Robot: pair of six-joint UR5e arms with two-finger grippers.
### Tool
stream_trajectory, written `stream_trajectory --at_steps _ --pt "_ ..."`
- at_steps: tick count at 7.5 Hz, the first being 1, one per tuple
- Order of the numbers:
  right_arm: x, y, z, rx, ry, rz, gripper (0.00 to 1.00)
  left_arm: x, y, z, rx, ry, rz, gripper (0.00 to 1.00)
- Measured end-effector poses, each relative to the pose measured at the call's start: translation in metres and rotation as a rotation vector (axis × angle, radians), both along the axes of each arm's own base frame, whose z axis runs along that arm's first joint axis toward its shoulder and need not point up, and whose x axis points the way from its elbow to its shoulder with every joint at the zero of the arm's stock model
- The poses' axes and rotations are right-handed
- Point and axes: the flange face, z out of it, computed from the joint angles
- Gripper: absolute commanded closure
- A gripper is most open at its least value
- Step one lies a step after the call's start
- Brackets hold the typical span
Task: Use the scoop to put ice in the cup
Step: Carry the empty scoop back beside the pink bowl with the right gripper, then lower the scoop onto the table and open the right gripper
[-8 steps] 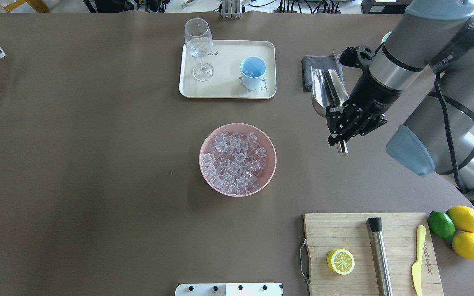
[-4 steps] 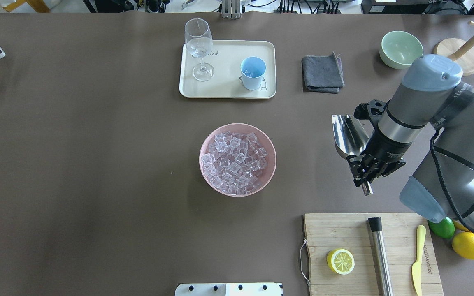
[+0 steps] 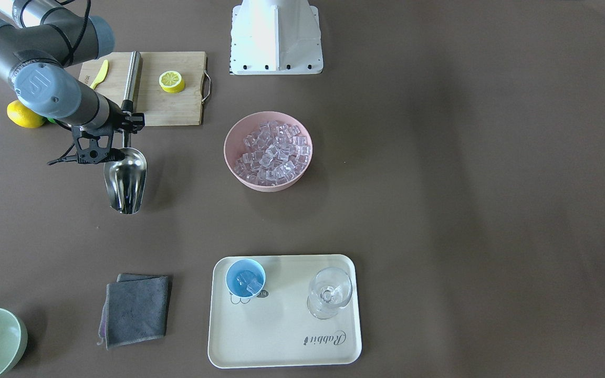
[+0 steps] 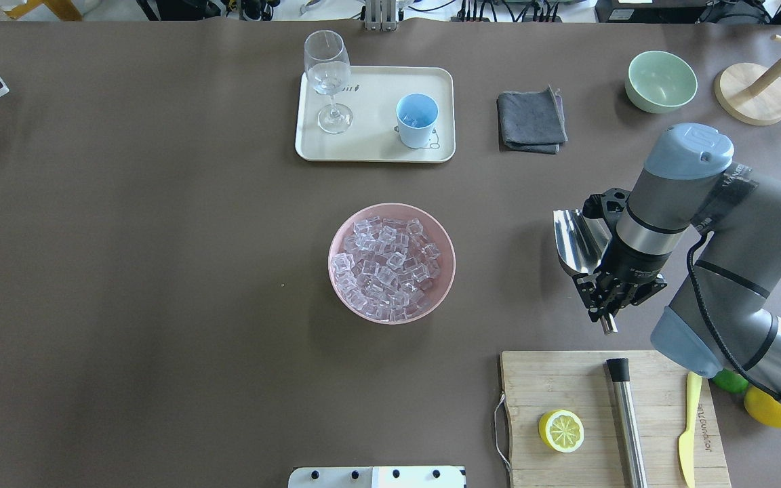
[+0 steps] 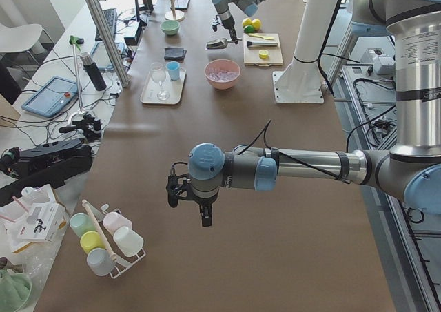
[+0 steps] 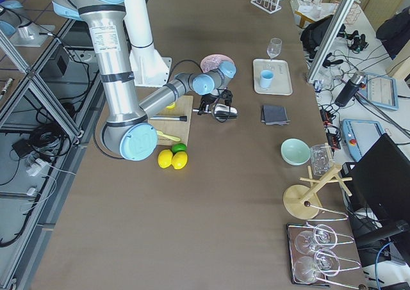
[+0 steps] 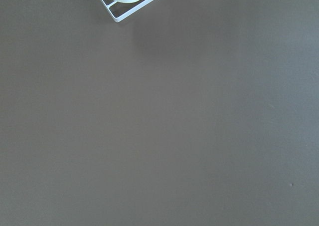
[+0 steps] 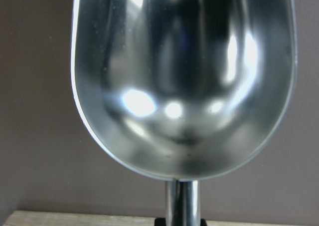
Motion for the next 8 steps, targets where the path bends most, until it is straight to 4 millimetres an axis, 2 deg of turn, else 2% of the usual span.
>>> stream_trajectory --at_steps 5,8 --pt "-0.005 -0.004 -0.002 -0.015 0.034 0.050 1.00 0.000 0.000 0.001 -0.001 0.000 0.000 0.01" --pt "-0.017 -0.014 0.000 -0.025 0.041 0.049 1.00 0.001 0.000 0.000 -0.001 0.000 0.001 0.01"
